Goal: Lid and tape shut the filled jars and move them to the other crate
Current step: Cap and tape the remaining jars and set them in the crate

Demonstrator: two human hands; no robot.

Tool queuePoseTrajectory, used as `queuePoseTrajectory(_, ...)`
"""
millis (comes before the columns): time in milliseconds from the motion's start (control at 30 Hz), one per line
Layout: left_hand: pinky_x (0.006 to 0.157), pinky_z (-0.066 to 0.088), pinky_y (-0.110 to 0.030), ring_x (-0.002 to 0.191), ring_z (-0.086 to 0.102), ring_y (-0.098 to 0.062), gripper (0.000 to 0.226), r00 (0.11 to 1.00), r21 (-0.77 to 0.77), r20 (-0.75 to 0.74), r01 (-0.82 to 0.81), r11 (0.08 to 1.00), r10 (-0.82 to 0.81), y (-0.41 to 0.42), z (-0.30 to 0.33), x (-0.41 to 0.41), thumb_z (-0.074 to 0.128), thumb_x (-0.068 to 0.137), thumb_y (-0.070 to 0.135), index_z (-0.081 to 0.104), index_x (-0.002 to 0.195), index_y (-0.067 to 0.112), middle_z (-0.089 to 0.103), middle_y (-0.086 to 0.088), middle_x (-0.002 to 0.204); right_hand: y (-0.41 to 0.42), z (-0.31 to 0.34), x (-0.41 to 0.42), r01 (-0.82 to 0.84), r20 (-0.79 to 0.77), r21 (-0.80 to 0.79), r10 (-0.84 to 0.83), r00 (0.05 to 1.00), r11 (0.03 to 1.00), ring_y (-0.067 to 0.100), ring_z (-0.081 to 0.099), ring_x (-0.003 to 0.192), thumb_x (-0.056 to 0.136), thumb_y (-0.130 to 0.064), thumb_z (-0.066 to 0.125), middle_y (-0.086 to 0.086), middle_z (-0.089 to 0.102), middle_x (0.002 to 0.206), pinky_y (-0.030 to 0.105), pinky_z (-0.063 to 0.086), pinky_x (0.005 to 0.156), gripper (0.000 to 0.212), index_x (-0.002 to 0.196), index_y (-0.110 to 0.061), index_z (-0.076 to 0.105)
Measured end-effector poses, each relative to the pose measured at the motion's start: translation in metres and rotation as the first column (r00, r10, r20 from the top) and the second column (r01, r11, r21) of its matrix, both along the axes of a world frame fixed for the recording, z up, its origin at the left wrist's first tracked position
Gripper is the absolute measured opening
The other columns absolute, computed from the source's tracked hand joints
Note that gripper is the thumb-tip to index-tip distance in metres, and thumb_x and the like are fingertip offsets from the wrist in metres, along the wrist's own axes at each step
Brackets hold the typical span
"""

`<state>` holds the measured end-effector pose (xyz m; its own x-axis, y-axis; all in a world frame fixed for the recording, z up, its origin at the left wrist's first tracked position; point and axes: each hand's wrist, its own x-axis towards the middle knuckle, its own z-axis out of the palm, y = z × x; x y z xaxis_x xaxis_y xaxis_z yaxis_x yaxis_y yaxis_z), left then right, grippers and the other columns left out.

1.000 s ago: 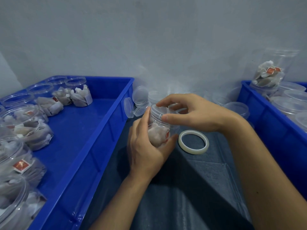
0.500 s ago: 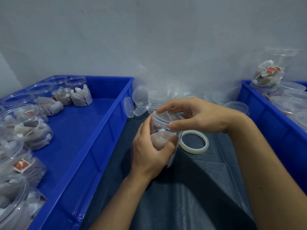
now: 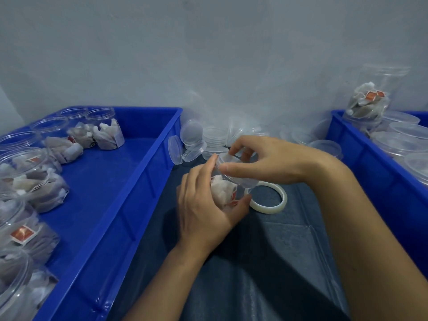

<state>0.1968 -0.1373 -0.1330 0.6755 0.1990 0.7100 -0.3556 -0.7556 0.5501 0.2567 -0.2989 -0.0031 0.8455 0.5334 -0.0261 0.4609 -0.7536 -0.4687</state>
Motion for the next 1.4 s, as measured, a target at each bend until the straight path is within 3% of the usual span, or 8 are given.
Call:
queuePoseTrajectory(167, 0.093, 0.051, -0.041, 0.111, 0.059, -0.019, 0.091, 1.000, -0.016, -0.007, 0.019, 1.000, -0.020, 0.003, -0.004, 0.002, 0.083, 0.076, 0.060, 0.053, 0.150, 0.017, 0.063, 0.005, 0.126, 0.011, -0.001, -0.003, 0.096, 0.045, -0.105, -0.091, 0.995, 0.990, 0.017, 0.059, 0.113, 0.076, -0.099, 0.023, -0.010, 0.062, 0.129, 0.043, 0.048, 0.096, 0.089, 0.131, -0.038, 0.058)
queuePoseTrajectory(433, 0.097, 0.051, -0.039, 0.118, 0.059, -0.015, 0.093, 0.998, -0.048, -0.010, 0.061, 0.997, -0.062, 0.002, -0.004, 0.002, 0.077, 0.079, 0.066, 0.050, 0.154, 0.018, 0.062, 0.008, 0.133, -0.007, 0.003, -0.003, -0.155, -0.121, 0.087, 0.165, 0.979, 0.984, 0.002, 0.056, 0.127, 0.087, -0.046, 0.076, -0.020, 0.054, 0.142, 0.033, 0.048, 0.110, 0.065, 0.145, -0.054, 0.048)
queuePoseTrajectory(600, 0.093, 0.052, -0.039, 0.111, 0.059, -0.016, 0.088, 0.999, -0.002, 0.018, 0.052, 0.999, -0.051, 0.000, -0.005, 0.003, 0.086, 0.078, 0.058, 0.054, 0.148, 0.016, 0.062, 0.009, 0.126, 0.003, -0.001, -0.001, 0.074, 0.058, -0.047, -0.071, 0.996, 0.996, 0.001, 0.062, 0.091, 0.068, -0.095, 0.045, -0.020, 0.065, 0.103, 0.035, 0.052, 0.080, 0.070, 0.110, -0.043, 0.066)
queuePoseTrajectory(733, 0.089, 0.051, -0.040, 0.105, 0.058, -0.018, 0.083, 0.999, 0.011, -0.012, 0.046, 0.999, -0.046, 0.000, -0.005, 0.002, 0.086, 0.077, 0.059, 0.057, 0.141, 0.015, 0.061, 0.008, 0.116, 0.016, -0.010, -0.002, 0.183, 0.156, -0.175, -0.156, 0.975, 0.967, 0.015, 0.062, 0.079, 0.070, -0.101, 0.011, -0.005, 0.067, 0.083, 0.038, 0.044, 0.066, 0.096, 0.079, -0.023, 0.066)
queuePoseTrajectory(833, 0.095, 0.050, -0.035, 0.113, 0.057, -0.014, 0.090, 0.995, -0.080, -0.078, 0.048, 0.996, -0.054, 0.001, 0.001, 0.000, 0.076, 0.076, 0.066, 0.053, 0.150, 0.019, 0.062, 0.009, 0.124, 0.010, -0.005, -0.003, 0.086, 0.034, -0.143, -0.082, 0.996, 0.986, 0.013, 0.064, 0.102, 0.067, -0.103, 0.016, -0.013, 0.070, 0.110, 0.039, 0.048, 0.084, 0.098, 0.108, -0.032, 0.070)
queuePoseTrajectory(933, 0.099, 0.049, -0.033, 0.118, 0.057, -0.014, 0.097, 0.995, -0.105, -0.100, 0.021, 0.994, -0.032, -0.001, 0.004, -0.001, 0.070, 0.074, 0.068, 0.050, 0.154, 0.017, 0.063, 0.008, 0.132, 0.001, 0.003, -0.006, -0.059, -0.074, -0.048, 0.056, 0.996, 0.997, 0.000, 0.051, 0.129, 0.074, -0.085, 0.055, -0.028, 0.049, 0.149, 0.029, 0.042, 0.103, 0.084, 0.150, -0.052, 0.042)
queuePoseTrajectory(1067, 0.095, 0.042, -0.016, 0.116, 0.054, -0.006, 0.095, 0.994, -0.090, -0.093, 0.043, 0.995, -0.051, 0.001, 0.002, -0.002, 0.072, 0.077, 0.070, 0.048, 0.155, 0.020, 0.060, 0.012, 0.131, 0.001, 0.003, -0.005, -0.154, -0.059, -0.017, 0.153, 0.986, 0.988, -0.011, 0.052, 0.119, 0.086, -0.043, 0.072, -0.035, 0.045, 0.138, 0.017, 0.042, 0.094, 0.073, 0.151, -0.055, 0.039)
queuePoseTrajectory(1400, 0.102, 0.049, -0.033, 0.127, 0.056, -0.008, 0.091, 0.976, -0.196, -0.167, 0.109, 0.975, -0.142, -0.003, 0.003, -0.005, 0.069, 0.075, 0.066, 0.050, 0.152, 0.021, 0.060, 0.012, 0.137, 0.020, -0.005, -0.008, 0.135, 0.216, -0.085, -0.114, 0.970, 0.987, 0.009, 0.060, 0.084, 0.061, -0.096, 0.048, -0.012, 0.064, 0.090, 0.037, 0.050, 0.069, 0.072, 0.095, -0.034, 0.064)
